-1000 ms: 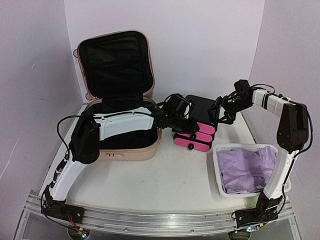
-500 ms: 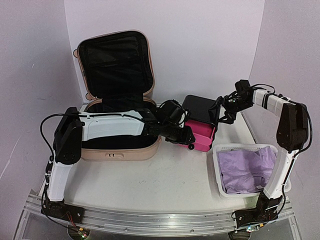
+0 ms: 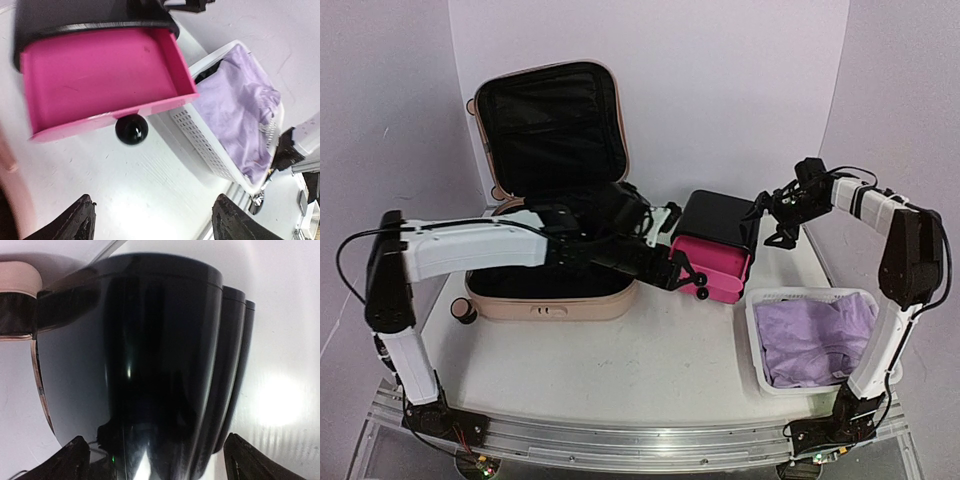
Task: Open, take out, and arrange the luggage
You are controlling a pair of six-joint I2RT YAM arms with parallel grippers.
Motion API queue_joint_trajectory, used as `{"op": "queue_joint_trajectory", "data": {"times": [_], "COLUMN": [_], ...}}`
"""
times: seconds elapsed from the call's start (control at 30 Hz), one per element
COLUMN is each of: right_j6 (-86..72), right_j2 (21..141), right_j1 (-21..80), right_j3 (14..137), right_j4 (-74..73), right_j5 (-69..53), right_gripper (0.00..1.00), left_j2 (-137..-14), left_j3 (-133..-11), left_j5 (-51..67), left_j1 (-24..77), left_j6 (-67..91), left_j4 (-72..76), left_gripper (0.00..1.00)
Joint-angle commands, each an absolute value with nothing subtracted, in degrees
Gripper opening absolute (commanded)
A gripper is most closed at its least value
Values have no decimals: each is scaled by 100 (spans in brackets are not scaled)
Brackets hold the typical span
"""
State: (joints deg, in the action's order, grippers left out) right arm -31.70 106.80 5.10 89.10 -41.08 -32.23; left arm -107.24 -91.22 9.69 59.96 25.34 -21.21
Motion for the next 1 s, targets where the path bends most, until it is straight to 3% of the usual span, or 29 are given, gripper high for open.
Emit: {"op": "queue_joint_trajectory", "data": {"times": [0.0, 0.13, 0.3, 0.53, 0.6, 0.77, 0.97], "right_j6": [-2635, -2340, -2107, -1866, -1848, -1813, -1807], "right_j2": [9886, 9417, 8984, 8433, 8343, 8174, 7987], "right_j1": [481, 475, 485, 487, 489, 486, 488], "right_j3": [8802, 8381, 8004, 7856, 7800, 7642, 7456], "right_j4": [-4492, -4773, -5072, -5458, -5514, -5708, -5788], "right_j5": [-2948, -2782, -2791, -2539, -2517, -2509, -2449], "right_gripper": [97, 98, 98, 98, 98, 98, 98], "left_j2": [-9183, -8505, -8727, -10742, -11434, -12687, -13496], "left_j3": [-8414, -7830, -8094, -9575, -10256, -11715, -12457], "left_j5": [666, 870, 530, 403, 275, -326, -564], "left_j1": [5571, 4558, 3423, 2210, 2095, 2066, 2065], "left_j6": [1985, 2071, 1760, 1503, 1477, 1314, 1152], "left_j4": [-2299, -2819, -3604, -3895, -4014, -4395, -4435], "left_gripper": [82, 85, 87, 91, 95, 93, 91]}}
